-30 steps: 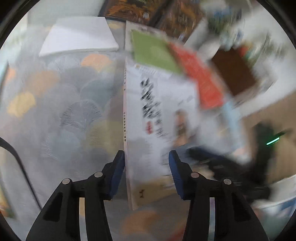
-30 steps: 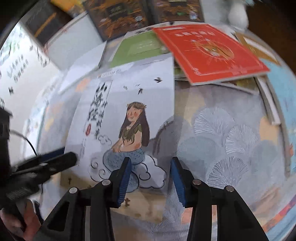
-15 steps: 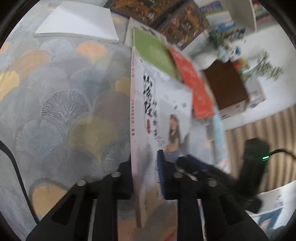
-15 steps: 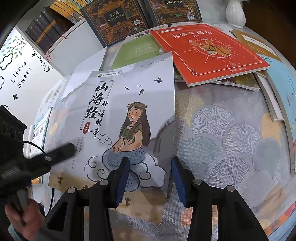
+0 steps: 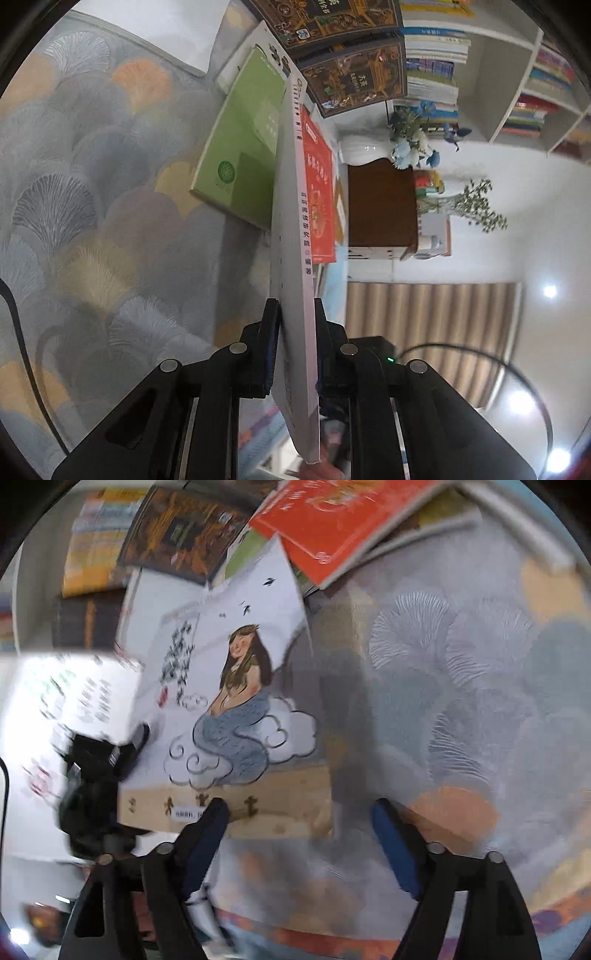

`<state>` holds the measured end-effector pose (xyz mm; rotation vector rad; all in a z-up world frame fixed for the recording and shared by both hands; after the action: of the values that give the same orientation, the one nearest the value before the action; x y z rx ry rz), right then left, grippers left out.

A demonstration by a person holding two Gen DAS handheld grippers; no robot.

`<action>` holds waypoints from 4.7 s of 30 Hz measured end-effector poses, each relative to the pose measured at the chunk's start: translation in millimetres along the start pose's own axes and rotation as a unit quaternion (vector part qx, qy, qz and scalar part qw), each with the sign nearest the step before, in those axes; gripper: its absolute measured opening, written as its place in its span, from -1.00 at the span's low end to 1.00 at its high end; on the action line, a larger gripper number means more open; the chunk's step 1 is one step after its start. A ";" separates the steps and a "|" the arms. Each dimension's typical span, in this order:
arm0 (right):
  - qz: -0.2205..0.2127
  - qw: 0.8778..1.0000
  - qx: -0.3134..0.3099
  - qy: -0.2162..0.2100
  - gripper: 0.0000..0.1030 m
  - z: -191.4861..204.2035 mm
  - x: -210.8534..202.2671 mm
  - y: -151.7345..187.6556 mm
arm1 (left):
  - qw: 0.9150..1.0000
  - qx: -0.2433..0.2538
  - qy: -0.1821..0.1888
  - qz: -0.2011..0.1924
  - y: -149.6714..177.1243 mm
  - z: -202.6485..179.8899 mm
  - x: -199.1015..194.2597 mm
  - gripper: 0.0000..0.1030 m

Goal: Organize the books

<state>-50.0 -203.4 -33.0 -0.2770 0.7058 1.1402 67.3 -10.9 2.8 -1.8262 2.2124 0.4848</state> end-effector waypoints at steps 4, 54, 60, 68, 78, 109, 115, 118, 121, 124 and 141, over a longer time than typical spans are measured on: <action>-0.012 0.994 0.041 -0.099 0.48 -3.7 7.3 -21.0 | 0.999 -0.033 0.039 0.004 2.2 8.2 -4.7 -0.76; 0.006 0.962 -0.208 0.175 -0.45 184.2 165.3 -222.4 | 0.950 -0.007 -0.221 -0.219 -190.1 75.6 -151.4 -0.49; 0.008 0.965 -0.192 0.179 -0.06 174.8 150.2 -215.7 | 0.944 -0.011 -0.230 -0.235 -167.8 71.4 -158.0 -0.44; -0.005 0.972 -0.168 0.165 -0.05 151.8 97.3 -172.0 | 0.943 0.046 -0.265 -0.198 -124.4 35.2 -136.1 -0.44; -0.085 0.960 -0.175 0.202 0.14 123.2 -17.7 -100.8 | 0.902 0.206 -0.332 -0.182 -60.2 -71.5 -93.6 0.43; -0.150 0.968 -0.097 0.178 0.49 -13.7 -167.0 -122.1 | 0.959 0.133 -0.245 -0.048 -42.7 -91.6 102.3 0.46; -0.134 0.967 -0.111 0.184 -0.24 -14.2 -153.0 -162.6 | 0.953 0.122 -0.273 -0.041 -67.1 -81.0 124.3 -0.12; -0.140 0.959 -0.131 0.210 -0.24 -10.3 -146.1 -181.3 | 0.953 0.106 -0.281 -0.040 -79.0 -73.8 131.7 -0.12; -0.138 0.954 -0.133 0.230 -0.24 -13.4 -138.2 -204.7 | 0.954 0.092 -0.284 -0.035 -88.6 -65.6 138.8 -0.12; -0.123 0.953 -0.122 0.249 -0.24 -25.0 -128.7 -223.0 | 0.956 0.098 -0.274 -0.033 -92.2 -67.6 143.2 -0.10; -0.046 0.960 -0.141 0.237 -0.19 -7.6 -71.3 -133.6 | 0.944 0.115 -0.309 -0.017 -21.8 -37.4 90.0 -0.09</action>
<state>50.8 -314.9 -12.5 -0.8369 0.9365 1.0932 72.2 -110.7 0.5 -1.3478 1.7194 0.6527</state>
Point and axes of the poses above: each gripper's, at about its wrist camera, not at the fingertips, and x roughly the way its jaws point, z to its left, y to its underside, the point moved 6 cm from there along x, roughly the way its jaws point, and after that the axes turned 10 degrees about z, right-handed, at the moved point
